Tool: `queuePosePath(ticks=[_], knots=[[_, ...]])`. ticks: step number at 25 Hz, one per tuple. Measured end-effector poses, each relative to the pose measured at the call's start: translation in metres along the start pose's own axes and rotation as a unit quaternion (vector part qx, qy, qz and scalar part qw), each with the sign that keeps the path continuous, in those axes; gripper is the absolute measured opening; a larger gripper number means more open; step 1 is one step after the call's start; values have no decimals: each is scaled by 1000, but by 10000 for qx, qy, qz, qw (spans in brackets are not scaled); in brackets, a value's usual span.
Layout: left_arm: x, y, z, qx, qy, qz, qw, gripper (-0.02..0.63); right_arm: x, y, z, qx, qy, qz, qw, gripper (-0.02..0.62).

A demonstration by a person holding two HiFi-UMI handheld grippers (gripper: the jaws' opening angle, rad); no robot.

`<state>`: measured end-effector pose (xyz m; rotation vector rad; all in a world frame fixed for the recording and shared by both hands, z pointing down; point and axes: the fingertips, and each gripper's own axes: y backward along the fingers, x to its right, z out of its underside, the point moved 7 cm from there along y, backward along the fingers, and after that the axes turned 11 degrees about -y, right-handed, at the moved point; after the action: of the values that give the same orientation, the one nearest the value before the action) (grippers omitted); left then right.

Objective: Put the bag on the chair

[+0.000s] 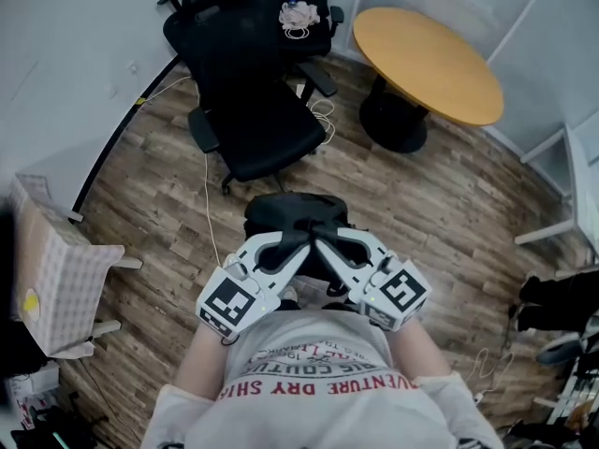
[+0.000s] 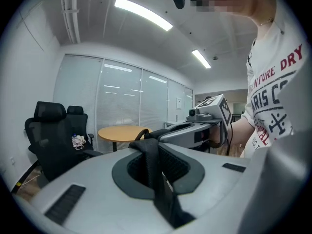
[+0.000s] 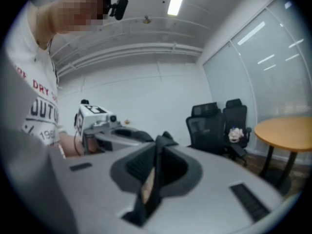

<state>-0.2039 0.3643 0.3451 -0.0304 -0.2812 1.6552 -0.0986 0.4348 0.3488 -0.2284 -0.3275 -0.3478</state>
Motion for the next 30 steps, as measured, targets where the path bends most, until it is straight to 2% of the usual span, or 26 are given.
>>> queuePosePath(ticks=[8, 11, 19, 25, 30], knots=[[-73, -21, 5, -25, -76, -210, 9997, 51, 45, -55, -27, -36, -11, 12, 10000, 51], [-100, -34, 9, -51, 97, -418, 9991, 51, 68, -77, -37, -64, 1, -148, 9999, 51], [-175, -88, 20, -234, 283, -1032, 9940, 51, 158, -134, -67, -358, 41, -912, 9952, 51], [-228, -134, 20, -385, 479, -1680, 9839, 51, 227, -171, -99, -654, 156, -1637, 9842, 51], [-268, -163, 23, -408, 609, -2133, 9742, 51, 272, -204, -122, -830, 448, -1957, 9761, 51]])
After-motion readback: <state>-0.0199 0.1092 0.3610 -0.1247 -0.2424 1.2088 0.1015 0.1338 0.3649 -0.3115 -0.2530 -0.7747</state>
